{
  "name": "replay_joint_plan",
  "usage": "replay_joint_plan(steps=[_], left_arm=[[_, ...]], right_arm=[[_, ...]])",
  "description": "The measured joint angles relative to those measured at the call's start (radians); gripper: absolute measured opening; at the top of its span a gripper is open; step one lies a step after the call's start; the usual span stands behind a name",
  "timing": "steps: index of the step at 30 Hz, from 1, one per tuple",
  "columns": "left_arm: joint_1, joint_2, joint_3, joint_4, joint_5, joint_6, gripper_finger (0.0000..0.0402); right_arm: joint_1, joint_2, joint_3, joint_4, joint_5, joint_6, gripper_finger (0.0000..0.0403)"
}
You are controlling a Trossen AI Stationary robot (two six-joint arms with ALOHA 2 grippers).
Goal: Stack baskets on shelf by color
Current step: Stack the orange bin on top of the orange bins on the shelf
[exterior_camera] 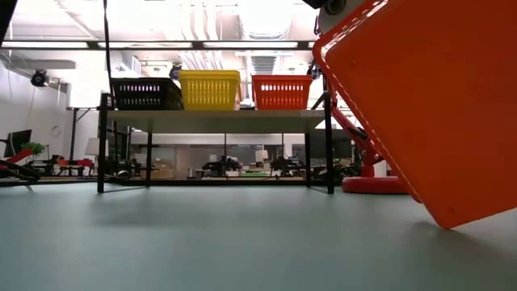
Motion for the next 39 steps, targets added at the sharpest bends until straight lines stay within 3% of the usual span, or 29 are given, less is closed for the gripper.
replay_joint_plan(steps=[8, 14, 28, 39], left_arm=[[-0.001, 0.000, 0.000, -0.001, -0.021, 0.006, 0.0000], [-0.009, 0.002, -0.009, 0.005, 0.043, -0.062, 0.0000], [-0.006, 0.009, -0.067, 0.060, 0.110, -0.106, 0.0003], [-0.006, 0.020, -0.071, 0.073, 0.117, -0.106, 0.0107]], right_arm=[[-0.012, -0.011, -0.001, 0.000, 0.029, 0.016, 0.0082], [-0.012, -0.047, -0.002, -0.015, 0.025, 0.015, 0.0062], [-0.012, -0.054, -0.002, -0.014, 0.018, 0.015, 0.0057], [-0.012, -0.054, -0.003, -0.015, 0.019, 0.049, 0.0057]])
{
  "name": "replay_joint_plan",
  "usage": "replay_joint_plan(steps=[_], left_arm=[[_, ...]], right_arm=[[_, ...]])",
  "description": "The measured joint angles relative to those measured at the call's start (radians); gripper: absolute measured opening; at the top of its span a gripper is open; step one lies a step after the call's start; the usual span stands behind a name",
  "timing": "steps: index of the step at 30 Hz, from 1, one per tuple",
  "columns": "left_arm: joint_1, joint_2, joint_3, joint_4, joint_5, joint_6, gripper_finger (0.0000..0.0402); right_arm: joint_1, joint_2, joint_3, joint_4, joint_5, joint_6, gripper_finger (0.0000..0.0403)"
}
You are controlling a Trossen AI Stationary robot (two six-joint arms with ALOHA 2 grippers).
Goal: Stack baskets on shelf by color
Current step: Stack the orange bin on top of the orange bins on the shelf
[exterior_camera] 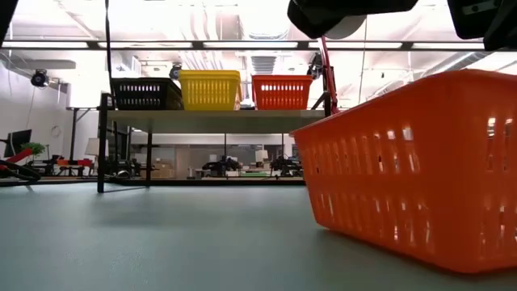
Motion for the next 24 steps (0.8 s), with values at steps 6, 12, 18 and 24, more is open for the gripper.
replay_joint_plan(steps=[6, 12, 18, 24], left_arm=[[-0.003, -0.001, -0.044, 0.005, 0.108, 0.016, 0.0116], [-0.042, 0.000, -0.141, -0.005, 0.143, 0.072, 0.0116], [-0.053, -0.001, -0.151, 0.005, 0.019, 0.154, 0.0116], [-0.055, -0.001, -0.147, 0.058, 0.019, 0.186, 0.0116]], right_arm=[[0.000, 0.000, 0.000, 0.000, 0.000, 0.000, 0.0057], [0.000, 0.000, 0.000, 0.001, 0.000, 0.004, 0.0057], [0.000, 0.000, 0.000, 0.001, 0.009, 0.033, 0.0057], [0.000, 0.000, 0.000, 0.001, 0.009, 0.057, 0.0057]])
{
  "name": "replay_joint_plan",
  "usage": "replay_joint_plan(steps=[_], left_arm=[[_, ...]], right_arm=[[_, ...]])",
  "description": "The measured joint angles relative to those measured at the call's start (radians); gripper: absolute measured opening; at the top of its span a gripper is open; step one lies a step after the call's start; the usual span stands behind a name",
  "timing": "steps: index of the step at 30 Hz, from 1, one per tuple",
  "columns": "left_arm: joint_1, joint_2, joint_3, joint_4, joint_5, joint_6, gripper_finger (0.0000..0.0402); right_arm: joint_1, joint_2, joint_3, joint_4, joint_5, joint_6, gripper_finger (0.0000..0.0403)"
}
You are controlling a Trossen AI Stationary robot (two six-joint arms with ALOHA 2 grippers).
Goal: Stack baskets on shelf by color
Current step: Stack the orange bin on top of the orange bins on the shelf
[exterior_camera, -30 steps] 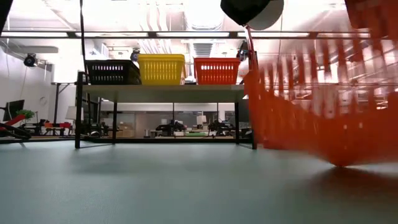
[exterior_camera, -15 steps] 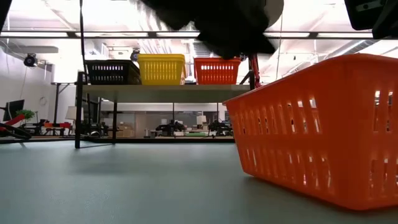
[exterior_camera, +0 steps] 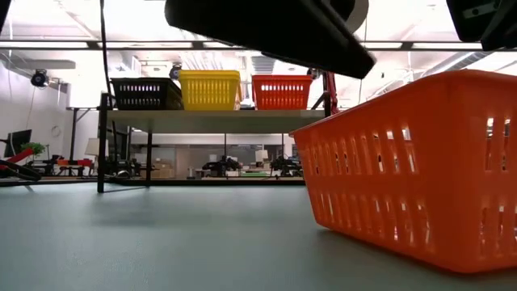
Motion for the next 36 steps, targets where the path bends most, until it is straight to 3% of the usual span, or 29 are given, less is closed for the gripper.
replay_joint_plan(steps=[9, 17, 27, 36], left_arm=[[0.008, 0.000, -0.078, 0.095, 0.009, 0.008, 0.0116], [0.013, 0.061, -0.071, 0.150, 0.024, 0.008, 0.0112], [0.015, 0.060, -0.071, 0.149, 0.028, 0.004, 0.0007], [0.015, 0.010, -0.060, 0.129, 0.029, 0.006, 0.0002]], right_arm=[[0.000, 0.000, 0.000, 0.000, 0.000, 0.004, 0.0057], [0.000, 0.000, 0.000, 0.000, 0.000, 0.010, 0.0057], [0.000, 0.000, 0.000, -0.001, 0.000, 0.004, 0.0057], [0.000, 0.000, -0.007, 0.019, 0.001, -0.028, 0.0053]])
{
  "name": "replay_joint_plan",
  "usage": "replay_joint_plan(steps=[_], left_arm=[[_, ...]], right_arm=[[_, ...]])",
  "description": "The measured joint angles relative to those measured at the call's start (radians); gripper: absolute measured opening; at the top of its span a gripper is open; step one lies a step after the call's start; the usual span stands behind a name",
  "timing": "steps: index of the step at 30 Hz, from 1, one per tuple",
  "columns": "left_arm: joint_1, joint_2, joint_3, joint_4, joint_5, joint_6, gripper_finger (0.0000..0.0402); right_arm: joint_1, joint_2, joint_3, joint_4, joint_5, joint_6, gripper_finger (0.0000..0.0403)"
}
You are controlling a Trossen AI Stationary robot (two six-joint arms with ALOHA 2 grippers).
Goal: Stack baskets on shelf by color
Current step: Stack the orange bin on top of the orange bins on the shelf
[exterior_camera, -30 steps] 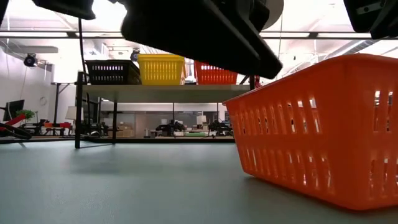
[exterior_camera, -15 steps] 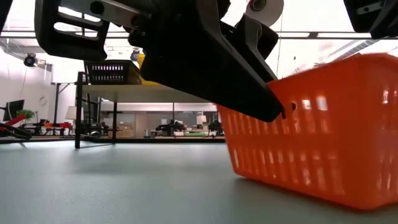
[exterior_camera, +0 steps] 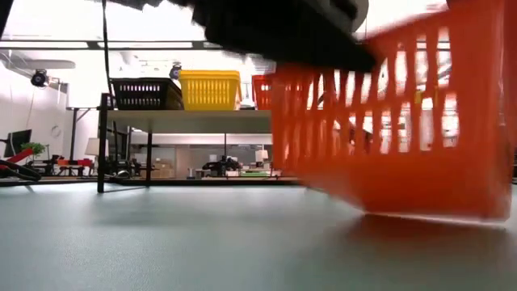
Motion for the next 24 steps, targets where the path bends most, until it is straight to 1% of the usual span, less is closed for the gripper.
replay_joint_plan(steps=[2, 5, 7, 10, 12, 18, 20, 22, 24], left_arm=[[-0.001, -0.033, 0.002, 0.000, -0.040, 0.000, 0.0001], [-0.009, -0.087, 0.002, -0.014, -0.122, 0.004, 0.0001], [-0.015, -0.126, 0.003, -0.052, -0.180, 0.021, 0.0001], [-0.023, -0.181, 0.005, -0.077, -0.281, 0.027, 0.0001], [-0.027, -0.228, 0.000, -0.084, -0.322, 0.029, 0.0001], [-0.025, -0.345, 0.008, -0.115, -0.424, 0.038, 0.0000], [-0.018, -0.382, 0.008, -0.138, -0.472, 0.072, 0.0000], [-0.002, -0.420, 0.007, -0.127, -0.509, 0.111, 0.0000], [0.027, -0.453, 0.003, -0.131, -0.535, 0.123, 0.0000]], right_arm=[[0.000, 0.000, -0.015, 0.046, 0.000, -0.048, 0.0046], [0.000, -0.005, -0.047, 0.178, -0.001, -0.170, 0.0028], [0.000, -0.020, -0.075, 0.260, 0.000, -0.263, 0.0014], [0.000, -0.063, -0.103, 0.350, -0.003, -0.371, 0.0009], [0.000, -0.103, -0.112, 0.379, -0.003, -0.425, 0.0009], [0.000, -0.247, -0.129, 0.343, -0.020, -0.480, 0.0009], [0.000, -0.289, -0.131, 0.298, -0.020, -0.472, 0.0009], [0.000, -0.329, -0.133, 0.245, -0.019, -0.456, 0.0009], [0.000, -0.358, -0.135, 0.210, -0.007, -0.436, 0.0009]])
